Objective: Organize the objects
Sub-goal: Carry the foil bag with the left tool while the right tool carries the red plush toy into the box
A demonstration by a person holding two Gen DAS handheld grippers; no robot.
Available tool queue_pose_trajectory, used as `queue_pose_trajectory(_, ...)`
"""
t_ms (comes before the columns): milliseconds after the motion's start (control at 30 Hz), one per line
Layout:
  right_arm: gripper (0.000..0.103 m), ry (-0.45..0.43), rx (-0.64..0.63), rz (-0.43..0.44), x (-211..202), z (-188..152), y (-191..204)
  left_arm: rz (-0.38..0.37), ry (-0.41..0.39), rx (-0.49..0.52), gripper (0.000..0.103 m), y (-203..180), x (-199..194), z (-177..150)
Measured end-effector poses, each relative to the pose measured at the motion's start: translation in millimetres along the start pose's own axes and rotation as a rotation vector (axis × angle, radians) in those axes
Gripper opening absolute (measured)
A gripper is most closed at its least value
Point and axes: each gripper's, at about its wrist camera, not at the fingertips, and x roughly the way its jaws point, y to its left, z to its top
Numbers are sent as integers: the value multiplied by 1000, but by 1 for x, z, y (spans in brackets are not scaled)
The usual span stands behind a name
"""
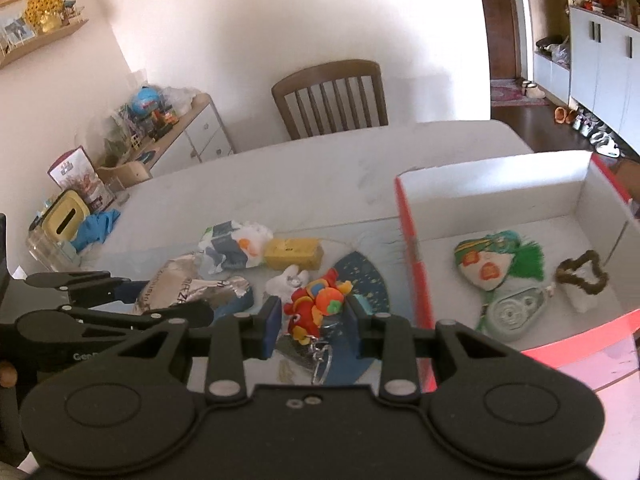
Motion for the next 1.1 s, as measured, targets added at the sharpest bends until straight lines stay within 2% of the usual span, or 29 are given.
queue_pose_trajectory(567,32,-83,6,-64,-44,28,-96,-38,-24,128,56,-103,33,54)
queue_pose_trajectory(867,32,-78,11,-79,-45,40,-151,-40,8,165,56,-149,68,73)
queue_pose_trajectory(1100,32,-54,18,-73,-34,50,-189,-39,67,173,56,-179,103,81)
